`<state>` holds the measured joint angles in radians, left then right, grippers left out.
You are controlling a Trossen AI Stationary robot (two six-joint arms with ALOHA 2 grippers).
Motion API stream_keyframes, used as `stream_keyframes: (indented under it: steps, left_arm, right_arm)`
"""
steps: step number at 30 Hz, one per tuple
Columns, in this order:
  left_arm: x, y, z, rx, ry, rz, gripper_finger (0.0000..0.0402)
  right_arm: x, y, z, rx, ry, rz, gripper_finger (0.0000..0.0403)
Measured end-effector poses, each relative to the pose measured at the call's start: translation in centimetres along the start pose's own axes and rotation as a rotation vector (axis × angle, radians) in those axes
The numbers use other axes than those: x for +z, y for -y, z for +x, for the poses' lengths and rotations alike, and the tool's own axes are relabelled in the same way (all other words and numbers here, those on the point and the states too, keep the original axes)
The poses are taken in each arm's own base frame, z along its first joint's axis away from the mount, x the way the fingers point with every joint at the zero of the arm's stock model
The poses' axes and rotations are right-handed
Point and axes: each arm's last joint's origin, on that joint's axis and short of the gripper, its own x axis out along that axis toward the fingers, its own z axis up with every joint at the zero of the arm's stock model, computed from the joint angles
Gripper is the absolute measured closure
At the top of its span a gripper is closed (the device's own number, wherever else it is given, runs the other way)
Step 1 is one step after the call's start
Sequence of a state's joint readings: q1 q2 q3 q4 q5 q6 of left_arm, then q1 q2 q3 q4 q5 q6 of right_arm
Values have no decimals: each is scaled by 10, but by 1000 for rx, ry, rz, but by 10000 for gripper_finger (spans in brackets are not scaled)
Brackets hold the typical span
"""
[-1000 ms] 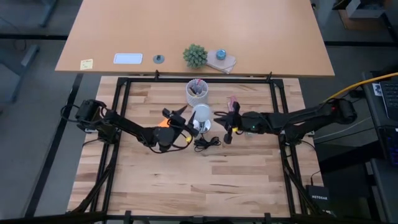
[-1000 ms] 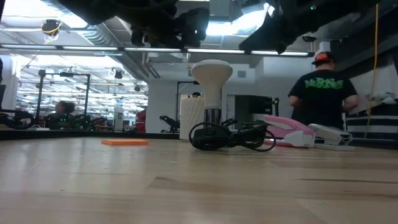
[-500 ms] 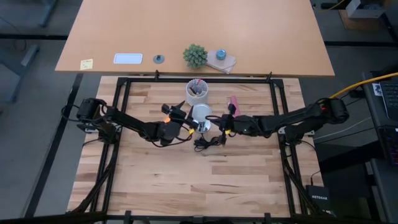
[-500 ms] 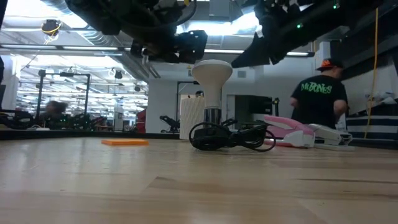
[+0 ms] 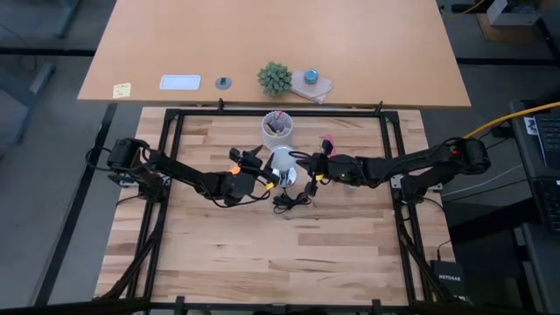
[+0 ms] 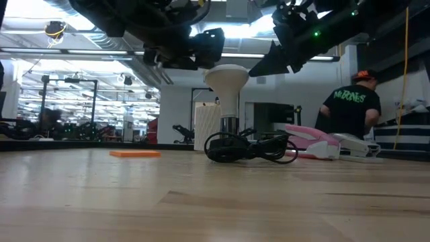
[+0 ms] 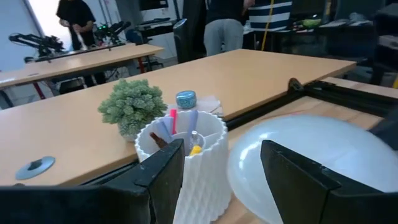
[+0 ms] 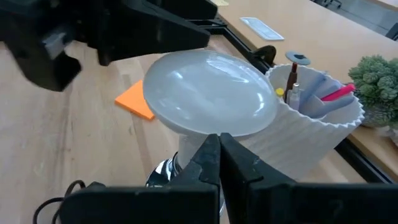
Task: Screw lightbulb
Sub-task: Remove the lightbulb from the lamp
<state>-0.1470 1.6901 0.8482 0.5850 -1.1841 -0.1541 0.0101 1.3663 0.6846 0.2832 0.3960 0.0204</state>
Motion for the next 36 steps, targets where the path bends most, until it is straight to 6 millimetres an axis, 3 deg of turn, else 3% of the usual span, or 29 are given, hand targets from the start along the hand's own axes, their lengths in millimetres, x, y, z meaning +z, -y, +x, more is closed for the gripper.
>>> stream_keyframes:
  steps: [12,23,36]
  left_arm:
    - [-1,8,-16,-76,0,-32,196]
    - [0,8,-7,-169,-30,-144,196]
    - [1,6,-1,-207,-43,-179,196]
  right_arm:
    - [1,8,3,-28,2,10,400]
    - [2,24,9,-14,9,40,400]
    - [6,25,9,4,53,55,400]
